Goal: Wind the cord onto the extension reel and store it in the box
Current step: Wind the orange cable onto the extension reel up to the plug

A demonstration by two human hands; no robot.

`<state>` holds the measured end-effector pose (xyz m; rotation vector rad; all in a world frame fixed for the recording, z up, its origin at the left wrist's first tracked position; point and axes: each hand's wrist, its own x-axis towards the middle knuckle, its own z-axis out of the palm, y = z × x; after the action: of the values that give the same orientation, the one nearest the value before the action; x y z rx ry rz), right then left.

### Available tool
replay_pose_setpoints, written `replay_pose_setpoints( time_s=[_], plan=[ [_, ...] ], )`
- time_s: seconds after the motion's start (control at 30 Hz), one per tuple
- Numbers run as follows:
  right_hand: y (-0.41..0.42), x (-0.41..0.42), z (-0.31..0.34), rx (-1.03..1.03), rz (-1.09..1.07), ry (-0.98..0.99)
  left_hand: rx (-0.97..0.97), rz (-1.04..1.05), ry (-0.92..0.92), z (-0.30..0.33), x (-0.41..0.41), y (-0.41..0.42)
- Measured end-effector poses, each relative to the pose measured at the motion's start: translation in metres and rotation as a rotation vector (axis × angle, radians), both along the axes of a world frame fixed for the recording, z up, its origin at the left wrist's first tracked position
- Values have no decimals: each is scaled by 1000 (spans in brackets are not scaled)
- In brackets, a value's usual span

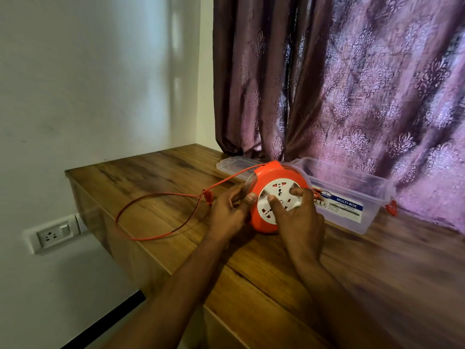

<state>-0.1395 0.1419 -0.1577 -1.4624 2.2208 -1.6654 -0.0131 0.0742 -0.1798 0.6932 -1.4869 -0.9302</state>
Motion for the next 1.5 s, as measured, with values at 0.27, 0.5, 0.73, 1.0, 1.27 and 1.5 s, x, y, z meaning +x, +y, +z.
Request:
replay_pose_setpoints(
  time_s=[0.27,0.5,0.73,1.0,1.27,1.5],
  plan=[
    [5,0,-9,-11,32,570,36,44,53,3,4,-1],
    [7,0,-5,185,136,710,51,50,51,4,4,-1],
    [8,-2,-4,171,94,645,61,58,56,2,4,-2],
    [6,-3,0,121,17,530,41,28,51,3,3,1],
    [9,2,4,136,-43,352,-2,12,9,2,2,2],
    [6,3,2,108,-67,188,-45,-8,1,3,1,2]
  ],
)
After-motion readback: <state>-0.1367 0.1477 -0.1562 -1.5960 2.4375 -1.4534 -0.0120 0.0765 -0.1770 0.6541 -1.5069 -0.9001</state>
